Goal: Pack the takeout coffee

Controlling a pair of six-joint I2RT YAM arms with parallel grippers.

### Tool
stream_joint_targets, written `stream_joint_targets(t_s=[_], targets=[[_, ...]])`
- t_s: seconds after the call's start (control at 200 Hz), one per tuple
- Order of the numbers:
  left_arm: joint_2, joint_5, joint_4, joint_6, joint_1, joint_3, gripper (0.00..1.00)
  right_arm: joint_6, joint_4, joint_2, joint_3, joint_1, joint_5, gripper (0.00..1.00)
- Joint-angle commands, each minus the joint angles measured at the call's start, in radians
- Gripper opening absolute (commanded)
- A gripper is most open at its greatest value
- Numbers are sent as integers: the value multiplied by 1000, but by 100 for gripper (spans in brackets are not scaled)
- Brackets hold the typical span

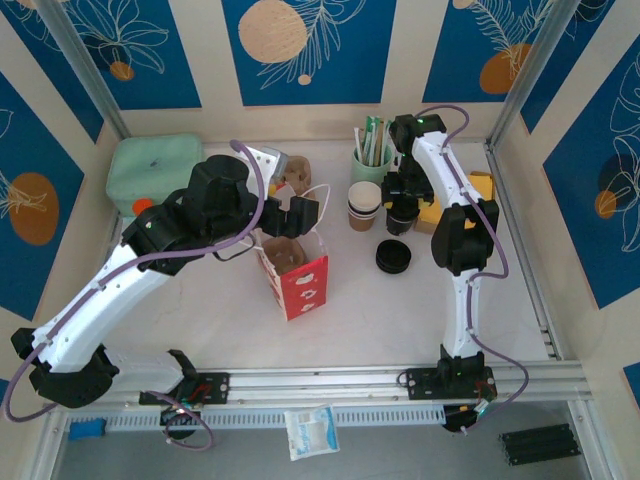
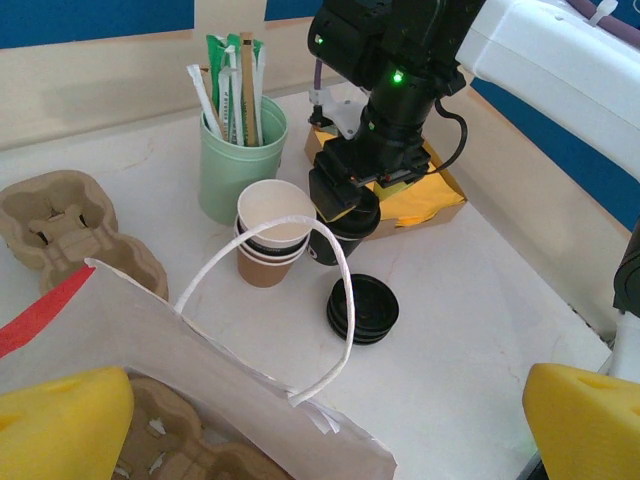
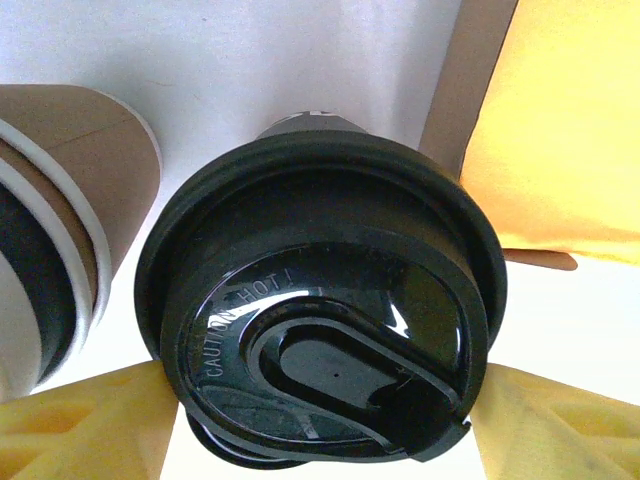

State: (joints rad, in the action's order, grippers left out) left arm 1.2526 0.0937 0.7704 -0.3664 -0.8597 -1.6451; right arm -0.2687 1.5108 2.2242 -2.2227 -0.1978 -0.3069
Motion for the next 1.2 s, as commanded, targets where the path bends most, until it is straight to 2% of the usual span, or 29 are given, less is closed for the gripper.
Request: stream_joint_targets(t_s=[0.0, 0.355, 0.595, 0.87, 1.195], targets=[[2, -20, -10, 15, 2, -28, 100, 0, -16, 27, 24, 4, 31, 76], [-3, -20, -10, 12, 3, -28, 99, -4, -45, 29, 70, 5, 29, 75], [-5, -22, -14, 8, 3, -27, 99, -6, -57, 7, 90, 5, 32, 71], [-4, -22, -18, 4, 3, -27, 99, -13, -49, -45, 63, 5, 34, 66], [-4, -25, -16, 2, 4, -26, 99, -22, -35, -113, 37, -1, 28, 66]])
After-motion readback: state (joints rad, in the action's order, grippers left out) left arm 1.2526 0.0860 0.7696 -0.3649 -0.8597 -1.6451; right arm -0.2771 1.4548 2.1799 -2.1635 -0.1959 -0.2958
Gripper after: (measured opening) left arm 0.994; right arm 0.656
